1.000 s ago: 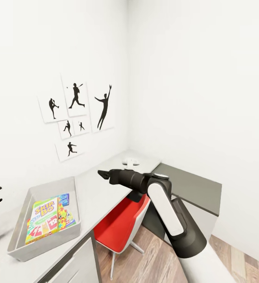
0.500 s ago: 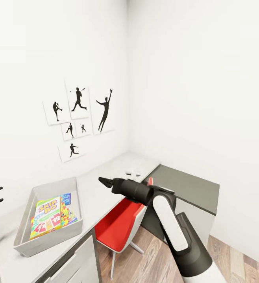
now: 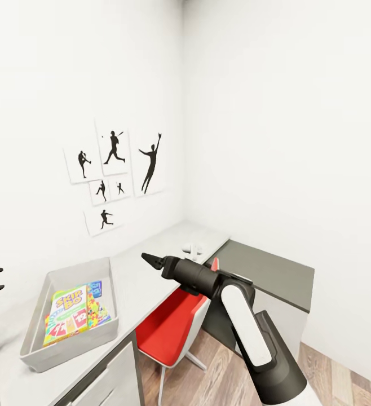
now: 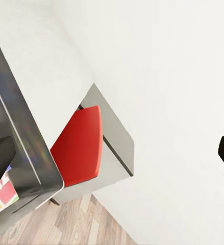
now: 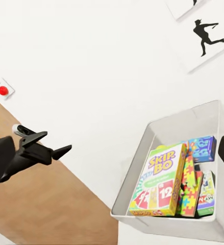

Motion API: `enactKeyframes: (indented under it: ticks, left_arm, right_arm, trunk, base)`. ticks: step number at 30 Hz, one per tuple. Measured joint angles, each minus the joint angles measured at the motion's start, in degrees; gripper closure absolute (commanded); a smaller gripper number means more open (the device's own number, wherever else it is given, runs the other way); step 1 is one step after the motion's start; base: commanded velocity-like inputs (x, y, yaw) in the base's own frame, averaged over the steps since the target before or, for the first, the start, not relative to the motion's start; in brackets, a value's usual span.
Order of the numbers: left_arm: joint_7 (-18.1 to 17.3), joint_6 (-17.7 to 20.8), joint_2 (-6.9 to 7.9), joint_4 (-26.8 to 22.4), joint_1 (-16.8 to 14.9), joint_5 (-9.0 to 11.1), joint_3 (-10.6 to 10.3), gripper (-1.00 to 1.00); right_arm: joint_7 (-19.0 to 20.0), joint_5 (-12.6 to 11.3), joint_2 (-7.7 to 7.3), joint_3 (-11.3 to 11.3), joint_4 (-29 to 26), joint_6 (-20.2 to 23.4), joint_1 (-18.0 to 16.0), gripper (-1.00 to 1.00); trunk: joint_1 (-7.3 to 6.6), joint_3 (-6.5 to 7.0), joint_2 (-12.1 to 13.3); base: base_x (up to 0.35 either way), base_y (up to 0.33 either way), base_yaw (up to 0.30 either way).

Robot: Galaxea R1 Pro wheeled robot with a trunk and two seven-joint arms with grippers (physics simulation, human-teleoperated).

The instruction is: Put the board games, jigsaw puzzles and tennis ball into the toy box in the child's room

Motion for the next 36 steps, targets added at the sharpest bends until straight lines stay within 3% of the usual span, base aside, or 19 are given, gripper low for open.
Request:
enactKeyframes:
  ticks: [16, 25, 36]
  left_arm:
    - [0.0, 0.0, -0.38, 0.0, 0.0, 0.0, 0.0, -1.0]
    - [0.0, 0.0, -0.45, 0.0, 0.0, 0.0, 0.0, -1.0]
    - [0.0, 0.0, -0.46, 0.0, 0.0, 0.1, 0.0, -1.0]
  right_arm:
    - [0.1, 0.1, 0.01, -0.1, 0.0, -0.8, 0.1, -1.0]
    - [0.1, 0.0, -0.2, -0.2, 0.0, -0.7, 0.1, -1.0]
    - [0.1, 0.0, -0.24, -0.5, 0.1, -0.7, 0.1, -1.0]
  trunk:
    - [0.02, 1.25, 0.0]
    - [0.02, 1.3, 0.0]
    - [0.01, 0.74, 0.0]
  base:
    - [-0.059, 0.0, 0.0]
    - [-0.241, 0.0, 0.0]
    - [-0.037, 0.0, 0.0]
